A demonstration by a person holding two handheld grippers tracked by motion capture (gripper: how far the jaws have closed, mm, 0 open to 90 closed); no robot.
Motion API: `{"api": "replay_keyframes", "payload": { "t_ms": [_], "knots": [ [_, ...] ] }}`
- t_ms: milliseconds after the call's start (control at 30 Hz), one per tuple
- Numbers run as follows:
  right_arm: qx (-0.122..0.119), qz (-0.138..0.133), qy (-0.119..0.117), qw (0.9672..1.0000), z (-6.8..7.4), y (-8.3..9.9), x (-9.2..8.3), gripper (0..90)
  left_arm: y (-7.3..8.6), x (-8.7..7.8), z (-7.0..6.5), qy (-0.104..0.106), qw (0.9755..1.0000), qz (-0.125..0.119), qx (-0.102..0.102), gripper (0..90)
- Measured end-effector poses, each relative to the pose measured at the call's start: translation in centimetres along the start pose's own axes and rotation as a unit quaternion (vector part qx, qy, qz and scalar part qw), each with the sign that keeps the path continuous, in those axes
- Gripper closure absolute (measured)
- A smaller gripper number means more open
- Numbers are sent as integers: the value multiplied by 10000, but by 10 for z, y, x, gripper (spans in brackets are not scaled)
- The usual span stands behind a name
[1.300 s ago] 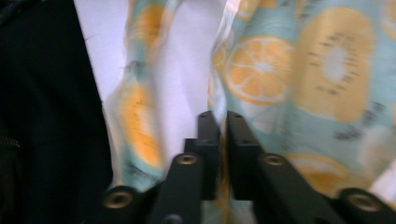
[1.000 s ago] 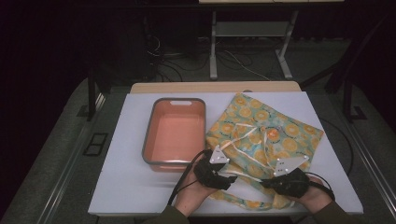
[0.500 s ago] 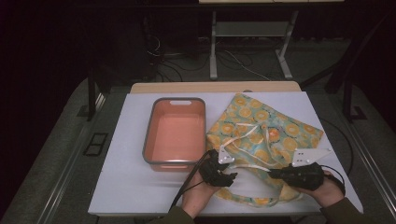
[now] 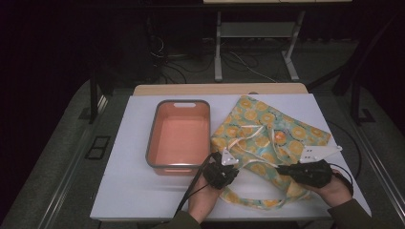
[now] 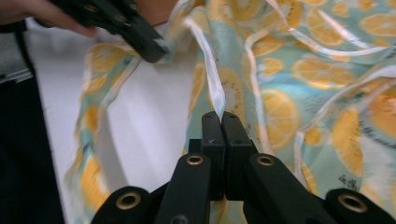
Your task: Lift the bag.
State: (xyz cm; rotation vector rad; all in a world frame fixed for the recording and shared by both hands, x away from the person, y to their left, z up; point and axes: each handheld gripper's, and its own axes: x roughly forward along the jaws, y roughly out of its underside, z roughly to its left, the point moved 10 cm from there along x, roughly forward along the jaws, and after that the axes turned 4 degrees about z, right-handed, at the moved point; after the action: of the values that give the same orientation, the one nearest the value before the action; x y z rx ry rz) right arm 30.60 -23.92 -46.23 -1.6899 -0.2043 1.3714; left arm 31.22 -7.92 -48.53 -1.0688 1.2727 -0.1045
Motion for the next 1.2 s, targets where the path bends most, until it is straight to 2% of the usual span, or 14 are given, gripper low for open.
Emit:
{"api": "replay_keyframes", "payload": {
  "t_ms": [100, 200, 467, 600, 700, 833, 867, 933, 967, 1100, 1200],
  "knots": [
    [76, -100, 118, 9999, -10, -7, -1, 891, -19, -8, 0, 69, 9996, -281, -60, 889],
    [112, -221, 243, 9994, -21, -16, -3, 891, -38, -18, 7, 64, 9986, -515, -139, 890],
    [192, -592, 518, 9967, -48, -44, -12, 892, -78, -43, 42, -97, 9937, -1032, -424, 893],
    [164, -772, 624, 9949, -54, -61, -13, 892, -94, -55, 63, -278, 9903, -1233, -572, 893],
    [165, -1016, 656, 9925, -57, -78, -19, 892, -104, -63, 75, -337, 9877, -1380, -656, 894],
    [98, -1376, 768, 9875, -58, -103, -33, 892, -121, -82, 83, -323, 9803, -1800, -750, 894],
    [75, -1467, 798, 9859, -58, -109, -36, 892, -122, -85, 83, -332, 9795, -1849, -734, 894],
    [94, -1545, 812, 9846, -58, -114, -39, 892, -121, -83, 84, -270, 9812, -1760, -741, 892],
    [127, -1525, 804, 9849, -60, -114, -38, 892, -118, -81, 85, -221, 9824, -1688, -766, 891],
    [279, -1303, 703, 9886, -66, -100, -21, 892, -108, -68, 86, -77, 9863, -1418, -843, 888],
    [393, -1106, 617, 9912, -69, -88, -8, 891, -102, -62, 87, -2, 9879, -1298, -848, 877]
  ]
}}
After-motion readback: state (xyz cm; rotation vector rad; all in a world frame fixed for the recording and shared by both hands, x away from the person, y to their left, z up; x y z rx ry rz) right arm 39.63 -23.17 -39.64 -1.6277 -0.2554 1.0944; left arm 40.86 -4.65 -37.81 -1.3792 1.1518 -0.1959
